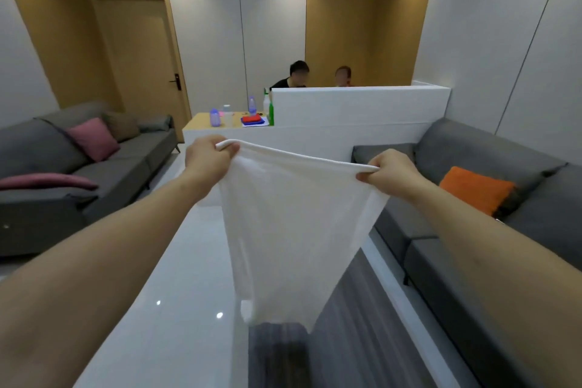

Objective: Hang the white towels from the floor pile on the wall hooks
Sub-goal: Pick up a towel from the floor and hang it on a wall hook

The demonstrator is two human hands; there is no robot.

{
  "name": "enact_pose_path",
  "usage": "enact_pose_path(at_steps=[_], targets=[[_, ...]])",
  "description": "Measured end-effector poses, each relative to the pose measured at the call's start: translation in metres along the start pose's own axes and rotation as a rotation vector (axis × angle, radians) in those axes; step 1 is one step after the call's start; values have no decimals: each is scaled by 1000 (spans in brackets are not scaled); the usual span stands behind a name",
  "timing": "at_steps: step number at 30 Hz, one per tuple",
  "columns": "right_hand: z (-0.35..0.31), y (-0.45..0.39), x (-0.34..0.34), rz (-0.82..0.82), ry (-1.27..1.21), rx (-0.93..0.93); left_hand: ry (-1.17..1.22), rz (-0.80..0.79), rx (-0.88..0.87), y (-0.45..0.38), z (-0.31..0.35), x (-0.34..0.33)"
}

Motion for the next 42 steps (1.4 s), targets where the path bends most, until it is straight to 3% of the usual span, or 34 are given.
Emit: enact_pose_path(at_steps=[13, 22, 27, 32, 42], targets=[[-8, -245, -91, 180, -24, -87, -133, -55, 86, -257, -87, -65], [12, -294, -88, 343, 49, -22, -105, -22, 33, -313, -66, -105], [36, -259, -89, 363, -64, -7, -126, -7, 34, -273, -63, -114], [68, -189, -95, 333, -135, 34, -152, 35, 91, -180, -73, -116], [141, 3, -149, 74, -212, -116, -291, -98, 337, 56, -149, -122]])
Point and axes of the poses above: each hand's wrist, its own y-axis away from the middle knuckle, its own x-axis out of the back of the hand, z = x × y, the point moved 1 cm from there along -y, towards the middle knuckle, and after that the axes turned 9 degrees about x, right-handed, at the moved point
